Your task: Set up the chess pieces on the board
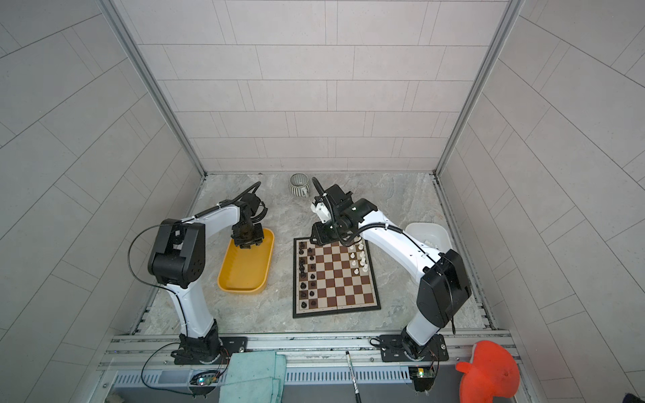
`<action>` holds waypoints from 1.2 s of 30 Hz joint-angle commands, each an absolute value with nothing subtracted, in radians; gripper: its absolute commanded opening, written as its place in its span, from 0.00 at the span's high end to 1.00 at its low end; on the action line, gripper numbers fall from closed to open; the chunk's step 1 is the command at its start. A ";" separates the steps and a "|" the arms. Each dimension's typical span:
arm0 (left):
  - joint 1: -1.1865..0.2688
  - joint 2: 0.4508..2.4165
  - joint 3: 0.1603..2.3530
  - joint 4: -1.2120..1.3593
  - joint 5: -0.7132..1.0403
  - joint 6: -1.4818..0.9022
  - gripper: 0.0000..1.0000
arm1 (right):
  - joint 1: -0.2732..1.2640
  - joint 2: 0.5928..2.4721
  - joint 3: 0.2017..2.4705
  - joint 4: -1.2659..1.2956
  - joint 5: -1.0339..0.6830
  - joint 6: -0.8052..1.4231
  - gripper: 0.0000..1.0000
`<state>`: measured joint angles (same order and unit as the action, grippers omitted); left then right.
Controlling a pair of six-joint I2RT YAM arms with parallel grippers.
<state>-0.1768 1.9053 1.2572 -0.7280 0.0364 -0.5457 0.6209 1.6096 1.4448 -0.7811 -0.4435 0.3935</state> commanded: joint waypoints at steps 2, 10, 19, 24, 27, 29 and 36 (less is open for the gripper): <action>-0.187 1.843 1.160 -0.579 -0.010 -0.630 0.61 | 0.620 1.567 1.439 -0.796 -0.451 0.381 0.60; -0.195 1.792 1.092 -0.456 -0.050 -0.643 0.62 | 0.618 1.548 1.428 -0.815 -0.446 0.371 0.61; -0.196 1.802 1.093 -0.436 -0.074 -0.663 0.62 | 0.619 1.542 1.428 -0.818 -0.457 0.375 0.62; -0.196 1.803 1.080 -0.414 -0.081 -0.656 0.66 | 0.618 1.539 1.422 -0.819 -0.458 0.375 0.62; -0.196 1.790 1.057 -0.383 -0.084 -0.656 0.67 | 0.620 1.540 1.420 -0.813 -0.463 0.377 0.62; -0.198 1.780 1.042 -0.365 -0.096 -0.656 0.69 | 0.620 1.540 1.417 -0.812 -0.465 0.377 0.62; -0.197 1.772 1.025 -0.366 -0.118 -0.663 0.71 | 0.620 1.534 1.409 -0.795 -0.477 0.376 0.57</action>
